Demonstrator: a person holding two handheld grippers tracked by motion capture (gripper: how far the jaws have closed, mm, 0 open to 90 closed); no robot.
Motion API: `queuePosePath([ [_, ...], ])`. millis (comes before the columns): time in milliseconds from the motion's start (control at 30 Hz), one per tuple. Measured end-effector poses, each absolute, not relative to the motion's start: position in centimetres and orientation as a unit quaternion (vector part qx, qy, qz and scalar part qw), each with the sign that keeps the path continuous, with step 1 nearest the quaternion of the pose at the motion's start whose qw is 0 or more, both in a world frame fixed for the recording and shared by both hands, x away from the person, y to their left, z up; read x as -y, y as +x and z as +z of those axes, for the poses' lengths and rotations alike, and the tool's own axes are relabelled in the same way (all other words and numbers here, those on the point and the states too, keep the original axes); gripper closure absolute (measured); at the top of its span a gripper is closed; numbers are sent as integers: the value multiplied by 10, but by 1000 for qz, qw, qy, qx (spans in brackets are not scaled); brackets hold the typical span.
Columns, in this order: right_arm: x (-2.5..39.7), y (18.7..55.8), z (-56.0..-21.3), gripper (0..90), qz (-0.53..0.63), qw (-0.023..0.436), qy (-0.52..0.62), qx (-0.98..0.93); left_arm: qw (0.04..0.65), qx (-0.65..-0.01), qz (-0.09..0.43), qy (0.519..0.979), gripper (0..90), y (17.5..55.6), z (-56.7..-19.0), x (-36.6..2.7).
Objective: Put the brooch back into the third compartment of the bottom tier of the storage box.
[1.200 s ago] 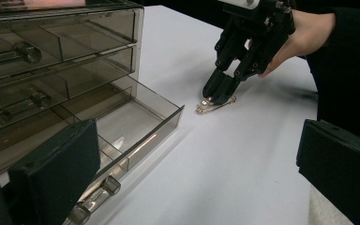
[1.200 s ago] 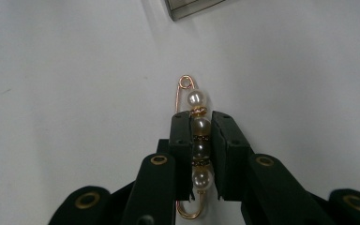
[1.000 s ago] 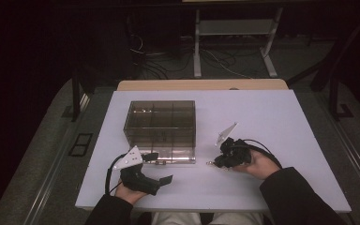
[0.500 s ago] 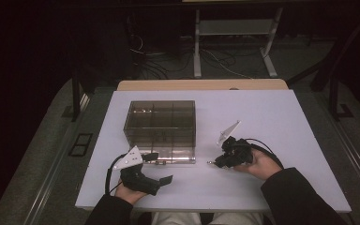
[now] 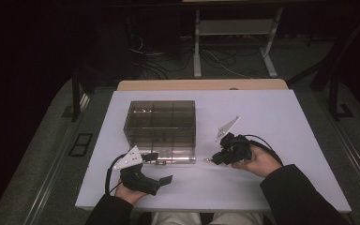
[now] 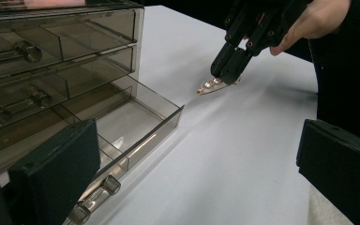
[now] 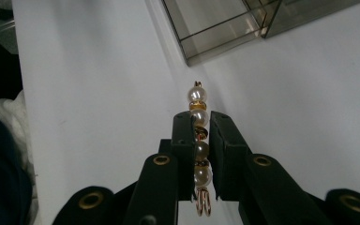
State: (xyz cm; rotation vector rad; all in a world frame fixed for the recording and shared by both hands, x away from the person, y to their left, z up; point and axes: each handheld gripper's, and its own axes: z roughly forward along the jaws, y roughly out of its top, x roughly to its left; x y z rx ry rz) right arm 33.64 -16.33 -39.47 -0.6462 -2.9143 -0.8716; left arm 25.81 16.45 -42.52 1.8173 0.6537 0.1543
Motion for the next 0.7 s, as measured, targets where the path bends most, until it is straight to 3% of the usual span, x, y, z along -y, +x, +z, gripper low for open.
queuePosePath([
  [700,145,344,-373,800,-296,6,-186,937,567,-277,66,773,0,258,-425,-165],
])
